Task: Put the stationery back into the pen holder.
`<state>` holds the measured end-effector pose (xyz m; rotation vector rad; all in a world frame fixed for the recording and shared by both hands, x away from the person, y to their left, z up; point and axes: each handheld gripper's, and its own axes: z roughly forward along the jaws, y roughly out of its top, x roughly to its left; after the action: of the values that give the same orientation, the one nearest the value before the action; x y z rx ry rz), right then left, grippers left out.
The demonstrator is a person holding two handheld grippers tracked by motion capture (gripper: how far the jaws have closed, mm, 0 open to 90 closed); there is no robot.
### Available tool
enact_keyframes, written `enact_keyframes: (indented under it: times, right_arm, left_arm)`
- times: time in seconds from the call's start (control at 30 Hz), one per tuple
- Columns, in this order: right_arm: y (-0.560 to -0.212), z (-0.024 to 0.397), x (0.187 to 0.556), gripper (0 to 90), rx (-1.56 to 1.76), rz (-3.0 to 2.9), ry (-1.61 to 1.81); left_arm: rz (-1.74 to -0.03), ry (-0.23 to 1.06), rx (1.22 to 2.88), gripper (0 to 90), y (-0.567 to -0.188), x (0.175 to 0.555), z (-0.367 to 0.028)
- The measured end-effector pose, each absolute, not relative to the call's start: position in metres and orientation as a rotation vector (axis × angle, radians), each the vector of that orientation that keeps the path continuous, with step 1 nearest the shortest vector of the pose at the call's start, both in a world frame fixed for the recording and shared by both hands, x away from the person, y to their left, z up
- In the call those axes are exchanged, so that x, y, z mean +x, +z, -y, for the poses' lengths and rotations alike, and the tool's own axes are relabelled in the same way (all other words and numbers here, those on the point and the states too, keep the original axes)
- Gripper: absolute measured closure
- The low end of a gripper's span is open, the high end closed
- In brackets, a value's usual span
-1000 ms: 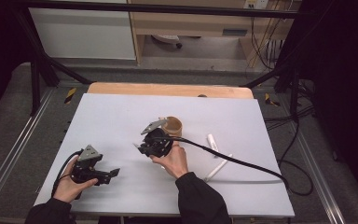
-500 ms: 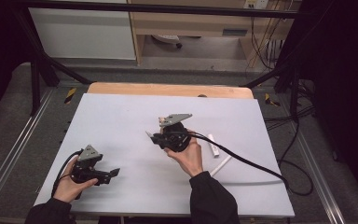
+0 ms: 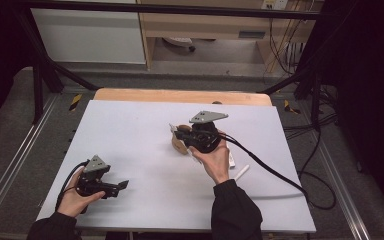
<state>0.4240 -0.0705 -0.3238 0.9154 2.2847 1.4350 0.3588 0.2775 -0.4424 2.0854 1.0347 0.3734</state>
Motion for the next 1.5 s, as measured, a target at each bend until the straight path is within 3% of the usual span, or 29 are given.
enact_keyframes:
  times: [1.5]
  right_arm:
    - [-0.349, 0.067, 0.512, 80.9, 1.078, -1.939, 1.630]
  left_arm:
    - [-1.035, 0.368, 2.075, 6.6, -0.442, 0.359, -0.278]
